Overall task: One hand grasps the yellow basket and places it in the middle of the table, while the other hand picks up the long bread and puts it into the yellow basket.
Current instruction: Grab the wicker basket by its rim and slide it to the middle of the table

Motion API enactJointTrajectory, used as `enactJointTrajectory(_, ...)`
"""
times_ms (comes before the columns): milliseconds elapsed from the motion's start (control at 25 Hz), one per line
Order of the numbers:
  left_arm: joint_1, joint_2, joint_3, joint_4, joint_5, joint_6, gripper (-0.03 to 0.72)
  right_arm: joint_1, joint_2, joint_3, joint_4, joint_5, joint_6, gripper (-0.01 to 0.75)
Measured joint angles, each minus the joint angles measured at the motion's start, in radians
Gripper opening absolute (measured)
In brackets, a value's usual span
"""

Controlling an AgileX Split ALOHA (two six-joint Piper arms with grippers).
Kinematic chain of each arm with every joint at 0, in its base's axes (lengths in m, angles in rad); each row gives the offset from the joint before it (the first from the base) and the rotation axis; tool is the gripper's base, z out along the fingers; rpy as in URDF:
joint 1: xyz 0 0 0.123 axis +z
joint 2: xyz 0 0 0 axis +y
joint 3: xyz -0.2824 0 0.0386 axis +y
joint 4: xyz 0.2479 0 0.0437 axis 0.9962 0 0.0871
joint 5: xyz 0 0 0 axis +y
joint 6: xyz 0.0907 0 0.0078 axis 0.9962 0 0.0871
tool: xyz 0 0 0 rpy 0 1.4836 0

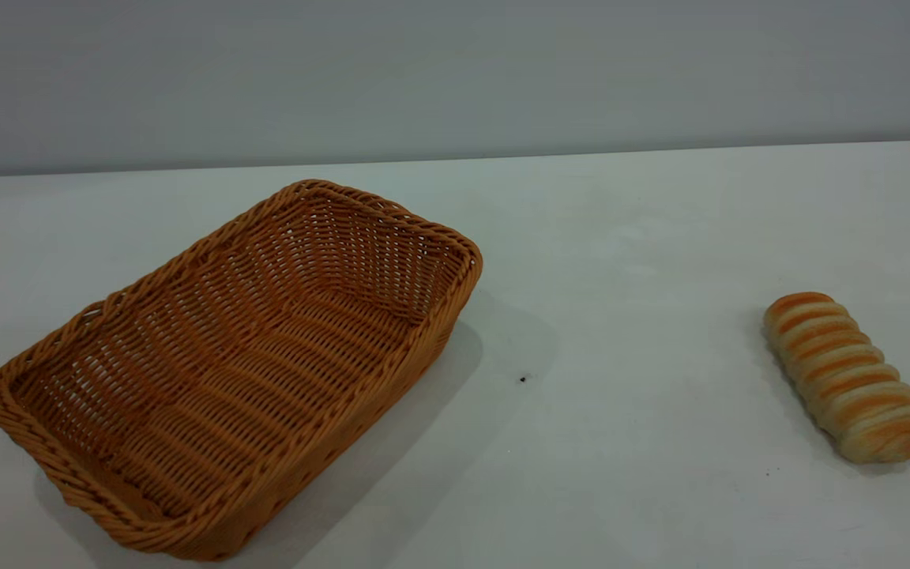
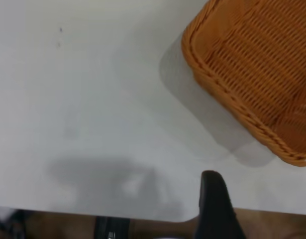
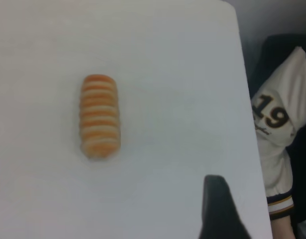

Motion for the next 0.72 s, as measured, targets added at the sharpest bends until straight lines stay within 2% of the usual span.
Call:
enactJointTrajectory(280,0.0,0.351,-0.042,-0.03,-0.092,-0.033,0.516,0.0,0.191,-0.08,-0.014,0.006,0.052,0.478)
enactJointTrajectory(560,0.0,0.564,-0.134,-0.118,-0.107,-0.042,0.516,0.0,0.308,-0.087,-0.011,0.001,0.12,0.478)
enactJointTrajectory(720,0.0,0.665,-0.174,-0.139,-0.118,-0.109,0.516,0.0,0.314,-0.087,-0.005,-0.011,0.131,0.478)
